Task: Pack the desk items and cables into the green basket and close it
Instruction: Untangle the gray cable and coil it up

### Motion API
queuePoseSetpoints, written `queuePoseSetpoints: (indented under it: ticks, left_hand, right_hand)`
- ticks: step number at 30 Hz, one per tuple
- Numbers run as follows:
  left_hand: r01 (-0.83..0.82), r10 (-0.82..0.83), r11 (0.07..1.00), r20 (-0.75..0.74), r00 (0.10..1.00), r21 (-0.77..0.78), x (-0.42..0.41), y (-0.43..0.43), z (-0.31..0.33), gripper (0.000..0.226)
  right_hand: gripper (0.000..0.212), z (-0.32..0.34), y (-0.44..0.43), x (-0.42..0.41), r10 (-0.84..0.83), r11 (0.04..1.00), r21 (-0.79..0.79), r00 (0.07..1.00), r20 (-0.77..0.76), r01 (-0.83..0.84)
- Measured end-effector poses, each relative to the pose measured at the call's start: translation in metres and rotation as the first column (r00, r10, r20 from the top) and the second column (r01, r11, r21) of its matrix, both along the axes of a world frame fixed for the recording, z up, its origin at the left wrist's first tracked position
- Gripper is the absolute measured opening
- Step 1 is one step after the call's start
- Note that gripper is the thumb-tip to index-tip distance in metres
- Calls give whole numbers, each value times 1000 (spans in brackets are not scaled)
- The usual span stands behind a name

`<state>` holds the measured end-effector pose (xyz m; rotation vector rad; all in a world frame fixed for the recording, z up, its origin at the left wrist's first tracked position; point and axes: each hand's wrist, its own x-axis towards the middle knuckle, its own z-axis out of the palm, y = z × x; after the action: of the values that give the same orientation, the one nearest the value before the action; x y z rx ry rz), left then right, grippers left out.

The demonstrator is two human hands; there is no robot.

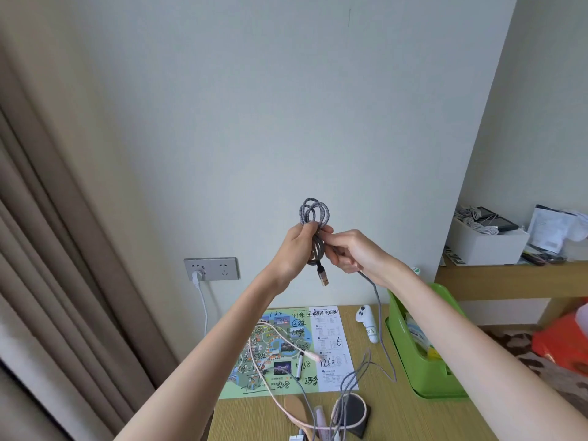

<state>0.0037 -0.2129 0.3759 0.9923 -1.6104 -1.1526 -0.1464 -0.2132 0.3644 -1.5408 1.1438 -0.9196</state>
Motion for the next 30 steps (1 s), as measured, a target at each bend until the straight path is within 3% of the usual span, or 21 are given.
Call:
queuePoseSetpoints:
  ticks: [3, 8, 13, 24, 27, 30]
  left_hand:
    - [-31, 32, 999, -24, 999, 17, 6, -1, 3, 34]
    - [-78, 103, 989, -210, 972, 127, 22, -7, 11, 31]
    - [49, 105, 968, -576, 811, 246, 46, -13, 18, 32]
    - [-23, 274, 947, -770, 576, 320, 91, -20, 18, 30]
    - [-81, 305, 940, -710, 635, 331, 95, -22, 13, 30]
    - [-176, 323, 935, -535, 780, 308, 94, -23, 6, 29]
  right_hand:
    - [60, 2, 2, 6, -1, 1000, -24, 999, -54, -1]
    - [41, 6, 3, 10, 55, 997, -46, 998, -16, -56]
    - [36, 3, 3, 13, 69, 997, -40, 996, -51, -71]
    - [32, 12, -2, 8, -12, 996, -89, 999, -32, 10]
    - [26, 20, -2, 9, -7, 991, -131, 999, -33, 2]
    - [22, 29, -1, 12, -16, 982, -187, 1000, -5, 15]
